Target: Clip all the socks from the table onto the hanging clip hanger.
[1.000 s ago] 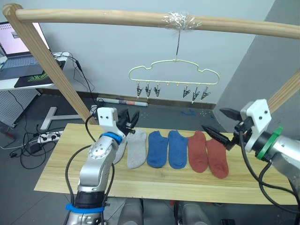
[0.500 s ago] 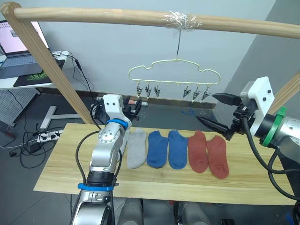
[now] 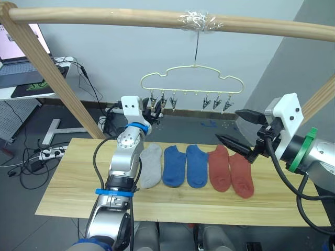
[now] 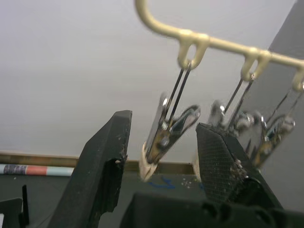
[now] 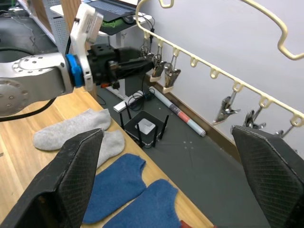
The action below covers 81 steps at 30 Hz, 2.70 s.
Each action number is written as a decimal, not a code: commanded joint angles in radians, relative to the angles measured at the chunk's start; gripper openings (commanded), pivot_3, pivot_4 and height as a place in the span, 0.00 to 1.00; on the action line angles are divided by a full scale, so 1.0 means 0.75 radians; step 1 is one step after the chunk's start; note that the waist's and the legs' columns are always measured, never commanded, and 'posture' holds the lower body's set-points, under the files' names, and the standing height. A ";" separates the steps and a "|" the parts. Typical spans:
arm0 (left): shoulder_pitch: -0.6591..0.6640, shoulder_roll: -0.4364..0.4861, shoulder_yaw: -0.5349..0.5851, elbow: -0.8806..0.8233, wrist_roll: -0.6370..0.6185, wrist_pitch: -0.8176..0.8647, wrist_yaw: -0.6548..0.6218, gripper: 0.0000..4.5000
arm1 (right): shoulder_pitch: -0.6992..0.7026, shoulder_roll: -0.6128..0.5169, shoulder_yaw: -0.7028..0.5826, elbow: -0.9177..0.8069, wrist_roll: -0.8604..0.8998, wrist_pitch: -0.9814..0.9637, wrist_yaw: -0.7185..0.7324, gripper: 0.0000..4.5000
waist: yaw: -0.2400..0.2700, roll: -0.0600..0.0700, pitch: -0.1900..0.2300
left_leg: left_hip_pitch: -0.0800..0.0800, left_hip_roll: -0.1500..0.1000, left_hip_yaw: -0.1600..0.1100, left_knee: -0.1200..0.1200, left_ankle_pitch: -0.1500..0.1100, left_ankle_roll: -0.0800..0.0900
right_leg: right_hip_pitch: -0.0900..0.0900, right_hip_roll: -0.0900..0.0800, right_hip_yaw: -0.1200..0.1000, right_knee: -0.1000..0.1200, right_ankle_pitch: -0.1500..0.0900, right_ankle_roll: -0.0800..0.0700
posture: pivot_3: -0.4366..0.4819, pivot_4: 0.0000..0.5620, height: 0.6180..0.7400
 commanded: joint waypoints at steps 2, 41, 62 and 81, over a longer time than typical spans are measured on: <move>-0.039 -0.009 0.013 -0.007 0.012 -0.039 0.021 0.54 | 0.025 -0.029 -0.048 -0.047 0.046 -0.035 -0.043 1.00 | -0.004 0.000 0.000 | 0.000 0.000 0.000 0.000 0.000 0.000 | 0.000 0.000 0.000 0.000 0.000 0.000 | 0.43 0.38 1.00; -0.097 0.002 0.066 -0.053 -0.044 0.106 -0.006 0.03 | 0.097 -0.175 0.168 0.174 -0.010 0.029 -0.178 1.00 | -0.029 -0.001 0.008 | -0.001 0.000 -0.001 0.000 0.000 0.000 | -0.001 0.000 -0.001 0.000 -0.002 0.004 | 0.46 0.40 1.00; -0.062 -0.014 0.079 -0.260 -0.160 0.348 -0.016 0.03 | -0.370 0.089 0.811 1.444 -0.990 -0.052 0.255 1.00 | -0.021 0.004 0.062 | -0.005 0.000 -0.004 0.000 0.000 0.000 | -0.004 0.001 -0.002 0.001 -0.001 0.002 | 0.55 0.46 1.00; -0.049 -0.018 0.074 -0.331 -0.158 0.401 0.015 0.03 | -0.520 0.345 0.813 2.008 -1.378 -0.323 0.465 1.00 | 0.003 0.004 0.073 | -0.004 0.000 -0.004 0.000 0.000 -0.001 | -0.004 0.000 -0.002 0.002 0.000 0.002 | 0.60 0.50 1.00</move>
